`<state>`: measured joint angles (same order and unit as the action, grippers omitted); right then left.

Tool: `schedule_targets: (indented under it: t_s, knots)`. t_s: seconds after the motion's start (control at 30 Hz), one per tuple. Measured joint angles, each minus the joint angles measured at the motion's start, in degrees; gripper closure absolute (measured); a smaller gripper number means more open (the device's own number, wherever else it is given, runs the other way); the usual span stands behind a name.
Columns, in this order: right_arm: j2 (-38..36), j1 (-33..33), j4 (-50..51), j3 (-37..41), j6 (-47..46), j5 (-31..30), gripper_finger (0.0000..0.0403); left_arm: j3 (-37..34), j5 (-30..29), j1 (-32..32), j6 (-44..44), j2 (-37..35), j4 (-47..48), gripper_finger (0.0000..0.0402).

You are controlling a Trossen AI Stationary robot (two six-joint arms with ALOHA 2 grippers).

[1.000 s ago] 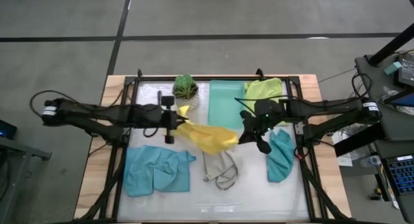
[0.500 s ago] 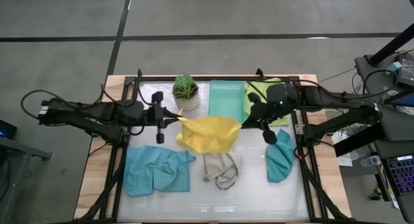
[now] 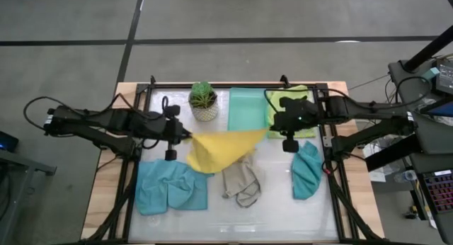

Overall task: Fold microfiber towels
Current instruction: Fold the yellow microfiber cloth

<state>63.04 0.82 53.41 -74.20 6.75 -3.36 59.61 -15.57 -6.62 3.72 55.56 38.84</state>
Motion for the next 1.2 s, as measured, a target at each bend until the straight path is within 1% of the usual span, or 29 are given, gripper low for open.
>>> schedule_targets:
  t_s: [0.1, 0.2, 0.3, 0.33, 0.4, 0.43, 0.53, 0.6, 0.7, 0.87, 1.03, 1.2]
  knots:
    - [0.01, 0.72, -1.71, -0.15, 1.20, 0.16, 0.0394, 0.49, -5.24, 0.56, 2.28, 0.21, 1.07, 0.0401]
    - [0.01, 0.77, -3.60, -0.15, 3.24, -3.21, 0.0394, 0.49, -9.30, 1.05, 5.90, 0.13, 1.12, 0.0401]
    - [-0.02, 0.72, -5.49, -0.25, 4.40, -4.61, 0.0394, 1.04, -16.12, 1.41, 9.09, 0.10, 1.22, 0.0401]
    - [-0.11, 0.72, -5.34, -0.48, 4.52, -4.61, 0.0394, 1.48, -17.41, 1.44, 10.10, 0.08, 1.17, 0.0401]
    - [-0.29, 0.72, -5.30, -1.01, 4.37, -3.80, 0.0394, 2.41, -17.77, 1.41, 11.00, 0.02, 1.22, 0.0401]
    - [-0.42, 0.65, -5.17, -1.24, 4.00, -2.82, 0.0394, 2.84, -17.45, 1.25, 11.09, 0.02, 1.11, 0.0401]
    - [-1.13, 0.57, -3.95, -1.28, 2.36, 2.09, 0.0394, 3.22, -12.06, 0.76, 9.68, 0.02, 1.23, 0.0401]
    - [-1.32, 0.53, -3.32, -0.66, 0.58, 5.27, 0.0394, 2.84, -7.88, 0.43, 7.07, 0.02, 1.17, 0.0401]
    - [-1.37, -0.01, -2.69, 1.48, -1.04, 8.88, 0.0394, 1.99, -3.45, -0.93, 2.33, 1.12, 1.29, 0.0401]
    - [-1.37, -3.23, -3.81, 7.01, -6.07, 12.69, 0.0394, 1.59, -1.06, -5.15, -5.20, 5.49, 1.64, 0.0401]
    - [-1.46, -9.64, -10.49, 15.03, -12.55, 13.06, 0.0394, 0.83, 2.20, -9.26, -12.68, 12.41, 1.73, 0.0401]
    - [-1.43, -16.31, -18.75, 21.62, -20.83, 15.14, 0.0394, 0.77, 4.83, -13.07, -18.20, 19.72, 0.78, 0.0401]
